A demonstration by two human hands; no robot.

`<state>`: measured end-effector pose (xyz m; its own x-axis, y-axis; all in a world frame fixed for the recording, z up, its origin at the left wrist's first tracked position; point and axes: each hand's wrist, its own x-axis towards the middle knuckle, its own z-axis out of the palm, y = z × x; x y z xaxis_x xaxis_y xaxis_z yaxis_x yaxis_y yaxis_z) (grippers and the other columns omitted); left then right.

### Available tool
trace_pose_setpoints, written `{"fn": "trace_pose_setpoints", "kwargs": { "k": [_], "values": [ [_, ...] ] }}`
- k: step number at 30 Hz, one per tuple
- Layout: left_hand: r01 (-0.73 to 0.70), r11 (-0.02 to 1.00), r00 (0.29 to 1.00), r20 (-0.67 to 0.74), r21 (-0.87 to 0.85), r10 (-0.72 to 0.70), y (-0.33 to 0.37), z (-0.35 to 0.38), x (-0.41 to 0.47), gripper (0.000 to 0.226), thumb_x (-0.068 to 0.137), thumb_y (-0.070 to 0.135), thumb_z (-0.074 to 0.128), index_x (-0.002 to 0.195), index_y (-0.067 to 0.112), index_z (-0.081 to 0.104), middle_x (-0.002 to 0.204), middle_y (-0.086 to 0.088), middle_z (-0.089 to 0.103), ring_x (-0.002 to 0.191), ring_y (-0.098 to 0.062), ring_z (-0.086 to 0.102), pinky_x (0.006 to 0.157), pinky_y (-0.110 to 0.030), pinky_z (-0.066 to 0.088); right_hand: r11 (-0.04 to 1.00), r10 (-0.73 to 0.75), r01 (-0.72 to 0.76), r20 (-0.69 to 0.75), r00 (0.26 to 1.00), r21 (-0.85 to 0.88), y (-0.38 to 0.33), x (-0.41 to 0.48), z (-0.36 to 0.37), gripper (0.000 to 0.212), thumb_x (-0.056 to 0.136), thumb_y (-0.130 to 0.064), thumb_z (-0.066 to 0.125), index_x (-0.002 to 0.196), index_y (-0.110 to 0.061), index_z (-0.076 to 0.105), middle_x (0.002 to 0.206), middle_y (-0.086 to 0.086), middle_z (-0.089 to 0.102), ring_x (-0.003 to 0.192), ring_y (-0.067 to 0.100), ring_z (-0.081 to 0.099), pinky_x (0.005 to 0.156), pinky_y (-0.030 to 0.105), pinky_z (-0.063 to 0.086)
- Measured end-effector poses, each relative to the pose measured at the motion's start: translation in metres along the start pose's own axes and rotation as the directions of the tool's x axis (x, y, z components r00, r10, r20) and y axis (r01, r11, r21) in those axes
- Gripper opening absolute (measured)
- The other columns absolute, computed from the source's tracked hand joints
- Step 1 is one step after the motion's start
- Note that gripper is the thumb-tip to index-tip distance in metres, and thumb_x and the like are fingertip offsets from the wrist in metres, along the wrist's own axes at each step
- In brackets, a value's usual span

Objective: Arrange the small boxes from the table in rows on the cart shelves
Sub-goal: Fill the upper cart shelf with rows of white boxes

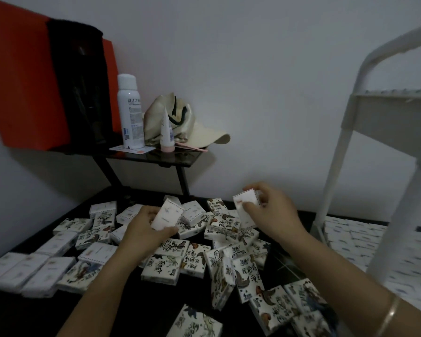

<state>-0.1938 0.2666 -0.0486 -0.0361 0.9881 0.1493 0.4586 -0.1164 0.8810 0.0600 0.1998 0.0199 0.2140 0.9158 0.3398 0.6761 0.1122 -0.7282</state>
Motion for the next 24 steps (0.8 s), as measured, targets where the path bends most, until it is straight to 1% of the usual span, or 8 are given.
{"fn": "trace_pose_setpoints", "kwargs": {
  "k": [4,7,9,12,15,18,21,24],
  "values": [
    [-0.047,0.979,0.996,0.069,-0.197,0.062,0.036,-0.006,-0.042,0.057,0.075,0.024,0.081,0.119,0.036,0.046,0.105,0.015,0.058,0.094,-0.007,0.060,0.062,-0.022,0.050,0.992,-0.120,0.118,0.073,0.990,0.033,-0.022,-0.017,-0.018,0.031,0.092,-0.025,0.062,0.121,-0.034,0.058,0.113,-0.003,0.065,0.091,0.013,0.065,0.068,0.029,0.058],
    [-0.116,0.960,0.981,0.125,-0.255,0.151,0.064,-0.013,-0.073,0.053,0.080,0.029,0.076,0.124,0.044,0.051,0.115,0.018,0.060,0.092,-0.008,0.064,0.062,-0.019,0.051,0.981,-0.183,0.177,0.069,0.981,0.084,-0.040,-0.032,-0.039,0.030,0.093,-0.027,0.061,0.121,-0.035,0.058,0.112,-0.003,0.065,0.088,0.007,0.064,0.068,0.027,0.058],
    [-0.158,0.940,0.963,0.164,-0.302,0.215,0.081,-0.018,-0.092,0.046,0.088,0.024,0.067,0.125,0.047,0.052,0.117,0.014,0.063,0.085,-0.011,0.067,0.064,-0.025,0.056,0.969,-0.232,0.225,0.064,0.971,0.098,-0.052,-0.045,-0.055,0.030,0.092,-0.028,0.061,0.121,-0.035,0.059,0.109,-0.005,0.065,0.087,0.004,0.064,0.066,0.022,0.056],
    [-0.154,0.907,0.935,0.238,-0.392,0.262,0.111,-0.024,-0.116,0.048,0.096,0.009,0.055,0.129,0.044,0.053,0.117,0.000,0.063,0.082,-0.020,0.069,0.067,-0.036,0.058,0.947,-0.311,0.302,0.083,0.947,0.106,-0.069,-0.066,-0.080,0.028,0.089,-0.030,0.064,0.116,-0.038,0.061,0.104,-0.009,0.066,0.084,0.006,0.067,0.070,0.027,0.058],
    [-0.155,0.907,0.916,0.286,-0.392,0.281,0.147,-0.027,-0.138,0.049,0.097,0.002,0.048,0.126,0.041,0.054,0.114,-0.005,0.060,0.072,-0.018,0.066,0.062,-0.035,0.055,0.932,-0.359,0.351,0.078,0.930,0.093,-0.083,-0.086,-0.111,0.025,0.086,-0.032,0.066,0.109,-0.041,0.061,0.095,-0.013,0.067,0.077,0.005,0.068,0.071,0.032,0.059],
    [-0.184,0.901,0.907,0.285,-0.393,0.310,0.182,-0.028,-0.160,0.042,0.096,0.000,0.045,0.126,0.030,0.052,0.113,-0.009,0.060,0.072,-0.018,0.067,0.057,-0.032,0.051,0.917,-0.386,0.379,0.040,0.921,0.121,-0.092,-0.104,-0.148,0.022,0.084,-0.031,0.068,0.103,-0.040,0.062,0.091,-0.010,0.069,0.072,0.009,0.070,0.071,0.039,0.060],
    [-0.262,0.863,0.891,0.235,-0.432,0.388,0.216,-0.026,-0.178,0.030,0.098,0.003,0.045,0.120,0.020,0.055,0.093,-0.007,0.067,0.065,-0.014,0.065,0.053,-0.027,0.050,0.901,-0.405,0.400,-0.004,0.914,0.169,-0.097,-0.121,-0.191,0.018,0.082,-0.027,0.070,0.099,-0.032,0.064,0.088,-0.003,0.073,0.076,0.019,0.072,0.075,0.048,0.058],
    [-0.352,0.805,0.865,0.163,-0.478,0.475,0.254,-0.020,-0.188,0.023,0.096,0.006,0.050,0.116,0.012,0.058,0.077,0.000,0.071,0.060,-0.013,0.063,0.048,-0.022,0.047,0.898,-0.402,0.406,-0.057,0.914,0.170,-0.098,-0.136,-0.238,0.018,0.078,-0.029,0.071,0.093,-0.024,0.064,0.086,-0.002,0.075,0.080,0.018,0.072,0.079,0.049,0.057]
  ]
}}
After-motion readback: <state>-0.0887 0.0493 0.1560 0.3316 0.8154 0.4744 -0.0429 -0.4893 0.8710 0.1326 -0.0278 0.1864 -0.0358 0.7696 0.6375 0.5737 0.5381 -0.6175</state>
